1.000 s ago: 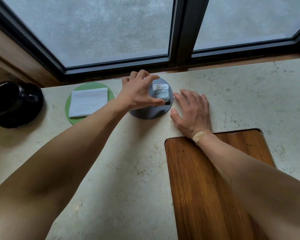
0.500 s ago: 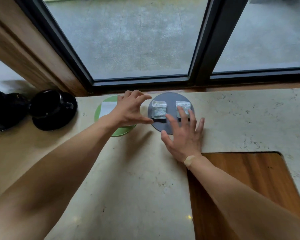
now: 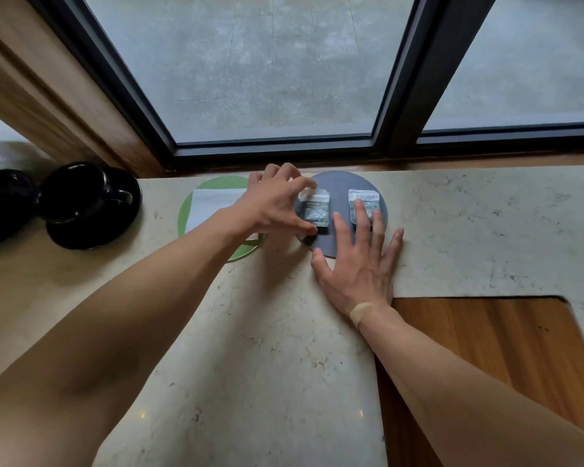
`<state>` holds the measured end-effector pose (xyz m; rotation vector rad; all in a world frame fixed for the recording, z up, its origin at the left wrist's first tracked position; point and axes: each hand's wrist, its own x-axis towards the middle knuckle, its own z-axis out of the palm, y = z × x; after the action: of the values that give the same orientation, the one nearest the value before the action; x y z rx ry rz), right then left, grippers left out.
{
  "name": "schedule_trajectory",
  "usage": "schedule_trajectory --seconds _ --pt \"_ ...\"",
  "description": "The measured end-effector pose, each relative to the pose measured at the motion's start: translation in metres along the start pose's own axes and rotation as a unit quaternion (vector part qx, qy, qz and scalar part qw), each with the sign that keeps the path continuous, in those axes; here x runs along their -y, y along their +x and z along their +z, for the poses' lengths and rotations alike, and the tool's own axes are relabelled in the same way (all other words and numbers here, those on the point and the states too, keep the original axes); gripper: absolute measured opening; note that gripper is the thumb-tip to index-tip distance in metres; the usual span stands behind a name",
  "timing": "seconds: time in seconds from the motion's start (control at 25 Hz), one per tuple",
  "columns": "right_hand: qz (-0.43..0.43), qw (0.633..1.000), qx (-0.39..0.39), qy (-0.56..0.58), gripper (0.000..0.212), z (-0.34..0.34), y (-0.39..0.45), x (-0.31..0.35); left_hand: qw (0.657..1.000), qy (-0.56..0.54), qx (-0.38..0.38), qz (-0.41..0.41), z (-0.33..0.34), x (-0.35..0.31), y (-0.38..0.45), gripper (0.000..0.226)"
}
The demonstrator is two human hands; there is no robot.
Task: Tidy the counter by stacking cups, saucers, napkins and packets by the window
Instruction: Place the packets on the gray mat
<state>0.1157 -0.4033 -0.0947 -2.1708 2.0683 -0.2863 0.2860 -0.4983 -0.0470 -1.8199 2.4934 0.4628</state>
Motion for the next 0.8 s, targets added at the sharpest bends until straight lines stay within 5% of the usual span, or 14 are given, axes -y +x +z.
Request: schedule_trajectory --seconds 0.8 --pt "0.000 1.000 0.014 0.007 0.072 -0.0019 0.0011 0.0007 1.000 0.024 -0.001 0.003 -0.0029 0.0036 0.0030 0.084"
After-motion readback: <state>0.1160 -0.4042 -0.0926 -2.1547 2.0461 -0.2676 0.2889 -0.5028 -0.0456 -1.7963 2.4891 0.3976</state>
